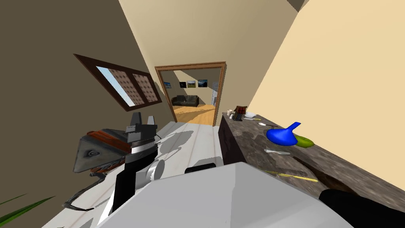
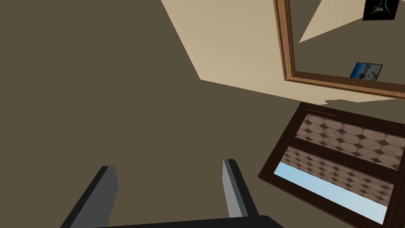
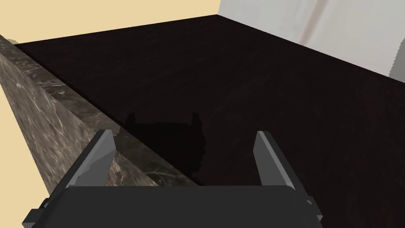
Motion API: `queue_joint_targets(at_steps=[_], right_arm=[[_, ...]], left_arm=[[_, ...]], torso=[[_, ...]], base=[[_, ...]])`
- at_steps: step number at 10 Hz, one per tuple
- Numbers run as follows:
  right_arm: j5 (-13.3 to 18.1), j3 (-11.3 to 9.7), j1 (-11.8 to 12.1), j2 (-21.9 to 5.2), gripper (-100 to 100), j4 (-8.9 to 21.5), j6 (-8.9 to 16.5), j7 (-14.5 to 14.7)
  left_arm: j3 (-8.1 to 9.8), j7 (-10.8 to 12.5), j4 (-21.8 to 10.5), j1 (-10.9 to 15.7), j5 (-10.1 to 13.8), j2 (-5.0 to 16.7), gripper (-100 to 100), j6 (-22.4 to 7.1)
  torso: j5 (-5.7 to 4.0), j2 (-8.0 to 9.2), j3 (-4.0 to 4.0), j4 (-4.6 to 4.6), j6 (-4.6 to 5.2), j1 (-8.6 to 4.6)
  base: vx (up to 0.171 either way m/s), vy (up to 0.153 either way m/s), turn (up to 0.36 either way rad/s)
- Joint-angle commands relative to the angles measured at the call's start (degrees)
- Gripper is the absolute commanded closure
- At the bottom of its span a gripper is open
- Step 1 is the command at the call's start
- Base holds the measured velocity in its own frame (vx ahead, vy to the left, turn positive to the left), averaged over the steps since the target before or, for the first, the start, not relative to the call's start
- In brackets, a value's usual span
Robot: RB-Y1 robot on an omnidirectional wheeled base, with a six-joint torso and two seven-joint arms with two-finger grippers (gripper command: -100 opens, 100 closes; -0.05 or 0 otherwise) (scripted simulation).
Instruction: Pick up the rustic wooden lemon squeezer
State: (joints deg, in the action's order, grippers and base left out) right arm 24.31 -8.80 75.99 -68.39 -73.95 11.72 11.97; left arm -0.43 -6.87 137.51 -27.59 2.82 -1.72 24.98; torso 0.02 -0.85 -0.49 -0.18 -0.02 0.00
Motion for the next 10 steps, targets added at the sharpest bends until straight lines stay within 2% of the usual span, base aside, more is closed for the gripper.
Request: queue_joint_targets(at_steps=[1, 5, 7, 8, 9, 10], right_arm=[[-0.1, 0.2, 2.0, -2.6, -100, 0.5, 1.6, 0.8], [-0.7, -0.3, 2.9, -5.9, -100, 0.3, 3.4, 2.1], [-0.8, -0.4, 2.7, -6.0, -100, -0.2, 3.6, 2.2], [-0.8, -0.4, 2.6, -6.0, 0, -0.4, 3.7, 2.2], [-1.0, -1.4, 1.3, -4.5, -100, 1.6, 3.2, 2.4], [-1.1, -1.7, 0.9, -3.9, -100, 2.2, 3.0, 2.5]], left_arm=[[0.0, 0.0, 0.0, 0.0, 0.0, 0.0, 0, 0.0], [0.01, 0.0, 0.0, 0.0, 0.0, 0.0, 0, 0.0], [0.01, 0.0, 0.0, 0.0, 0.0, 0.0, 0, 0.0], [0.0, 0.0, 0.0, 0.0, 0.0, 0.0, 0, 0.0], [0.0, 0.0, 0.0, 0.0, 0.0, 0.0, 0, 0.0], [-0.01, 0.0, 0.0, 0.0, 0.0, 0.0, 0, 0.0]], torso=[[0.0, 0.0, 0.0, 0.0, 0.0, 0.0], [-0.08, -0.09, -0.07, -0.03, -0.02, -0.27], [-0.08, 0.21, 0.1, 0.04, 0.0, -0.26], [-0.05, 0.58, 0.31, 0.11, 0.04, -0.11], [-0.01, 0.87, 0.49, 0.19, 0.06, 0.01], [-0.01, 1.08, 0.61, 0.24, 0.02, 0.03]], base=[[0.251, -0.034, 0.053], [0.266, -0.08, 0.062], [0.141, -0.059, 0.042], [0.018, -0.008, 0.003], [-0.02, -0.009, 0.176], [-0.048, -0.01, 0.191]])
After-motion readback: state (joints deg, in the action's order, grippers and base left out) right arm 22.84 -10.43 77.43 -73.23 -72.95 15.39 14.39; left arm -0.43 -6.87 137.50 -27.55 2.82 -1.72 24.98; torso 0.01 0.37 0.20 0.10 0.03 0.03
